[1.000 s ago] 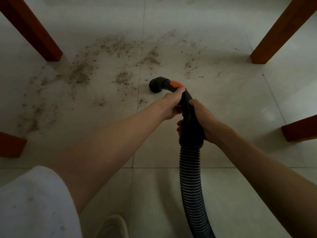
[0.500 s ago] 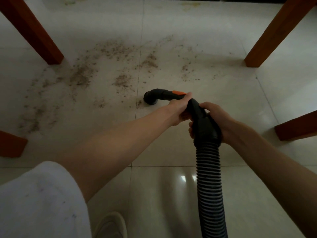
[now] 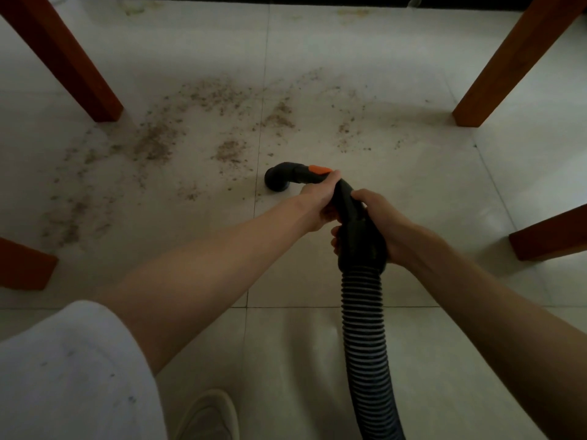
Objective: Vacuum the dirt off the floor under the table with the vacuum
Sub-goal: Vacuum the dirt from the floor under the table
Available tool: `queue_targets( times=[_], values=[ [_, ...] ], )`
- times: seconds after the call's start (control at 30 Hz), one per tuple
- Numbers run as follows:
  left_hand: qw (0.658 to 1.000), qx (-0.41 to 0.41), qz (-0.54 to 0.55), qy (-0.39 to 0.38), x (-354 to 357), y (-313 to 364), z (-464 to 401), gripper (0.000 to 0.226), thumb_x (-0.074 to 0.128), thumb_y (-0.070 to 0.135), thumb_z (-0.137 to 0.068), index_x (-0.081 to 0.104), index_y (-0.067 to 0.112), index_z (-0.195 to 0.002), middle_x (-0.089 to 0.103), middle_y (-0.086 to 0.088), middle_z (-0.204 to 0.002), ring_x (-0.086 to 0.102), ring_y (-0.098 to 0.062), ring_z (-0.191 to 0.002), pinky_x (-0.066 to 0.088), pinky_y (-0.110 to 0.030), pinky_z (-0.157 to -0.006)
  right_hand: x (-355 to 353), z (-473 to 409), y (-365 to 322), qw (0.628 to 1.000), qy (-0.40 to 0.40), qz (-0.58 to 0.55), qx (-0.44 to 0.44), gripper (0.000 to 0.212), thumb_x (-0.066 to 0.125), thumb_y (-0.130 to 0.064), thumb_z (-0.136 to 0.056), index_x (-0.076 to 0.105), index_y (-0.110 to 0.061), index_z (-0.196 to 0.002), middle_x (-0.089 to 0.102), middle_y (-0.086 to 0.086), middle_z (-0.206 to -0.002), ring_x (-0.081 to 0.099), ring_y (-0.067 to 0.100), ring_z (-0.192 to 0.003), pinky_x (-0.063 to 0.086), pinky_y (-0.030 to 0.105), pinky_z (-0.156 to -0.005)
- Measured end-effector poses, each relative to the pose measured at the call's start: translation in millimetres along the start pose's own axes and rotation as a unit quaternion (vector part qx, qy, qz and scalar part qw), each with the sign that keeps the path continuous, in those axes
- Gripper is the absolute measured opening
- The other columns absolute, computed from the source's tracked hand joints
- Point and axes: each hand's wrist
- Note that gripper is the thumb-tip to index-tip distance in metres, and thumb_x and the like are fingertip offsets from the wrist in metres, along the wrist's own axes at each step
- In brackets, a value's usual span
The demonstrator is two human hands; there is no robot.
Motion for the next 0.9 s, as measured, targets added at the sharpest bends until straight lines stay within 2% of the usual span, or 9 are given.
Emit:
queue_targets(
  times=[0.17,0.3,0.57,0.77,0.9],
  values=[
    [1.000,0.002,0.024,-0.006,-3.3,-2.5,-1.0,0.035,0.059,0.033,-0.091,0.054,0.004,-0.109,0.062,-0.010,-0.088,0.063,-0.022,-0.079,0.054,-0.030,-0.072,-2.4,1.6,-5.6,1.000,-0.009,0.024,0.016,0.041,0.038,-0.037,-0.097,0.055,0.000,-0.097,0.062,0.012,-0.056,0.061,0.022,-0.046,0.055,0.030,-0.053],
    [0.999,0.006,0.031,-0.012,-1.2,-7.4,2.1,0.030,0.055,0.031,-0.093,0.052,0.004,-0.106,0.060,-0.009,-0.084,0.061,-0.021,-0.076,0.054,-0.030,-0.070,-10.3,7.6,-7.9,0.998,-0.021,0.038,0.033,0.043,0.038,-0.039,-0.096,0.055,0.000,-0.088,0.062,0.013,-0.058,0.060,0.023,-0.047,0.053,0.029,-0.052],
    [0.999,0.006,0.038,0.003,-5.3,-13.6,9.3,0.035,0.052,0.032,-0.095,0.052,0.003,-0.115,0.060,-0.009,-0.087,0.062,-0.021,-0.076,0.054,-0.031,-0.068,-0.7,10.9,4.0,0.998,-0.018,0.055,0.015,0.041,0.037,-0.037,-0.097,0.053,0.000,-0.094,0.063,0.013,-0.055,0.061,0.023,-0.046,0.055,0.028,-0.048],
    [0.999,0.024,0.029,0.014,-10.9,-21.5,13.7,0.044,0.051,0.036,-0.095,0.051,0.001,-0.121,0.061,-0.010,-0.094,0.063,-0.027,-0.095,0.053,-0.035,-0.084,5.2,11.2,13.3,0.997,-0.018,0.075,0.000,0.039,0.037,-0.038,-0.098,0.052,-0.002,-0.098,0.064,0.013,-0.059,0.062,0.025,-0.050,0.055,0.032,-0.053],
    [0.999,0.030,0.022,0.015,-12.6,-25.1,19.9,0.044,0.047,0.037,-0.096,0.051,0.000,-0.121,0.060,-0.009,-0.091,0.061,-0.024,-0.084,0.052,-0.035,-0.080,6.8,15.9,18.2,0.995,-0.019,0.097,-0.007,0.042,0.037,-0.042,-0.099,0.052,-0.003,-0.102,0.064,0.012,-0.060,0.062,0.023,-0.051,0.056,0.031,-0.052]
  ],
)
Point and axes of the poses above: each hand's wrist, its own z-axis away from the middle knuckle, its own x-axis out of the palm, y = z × x
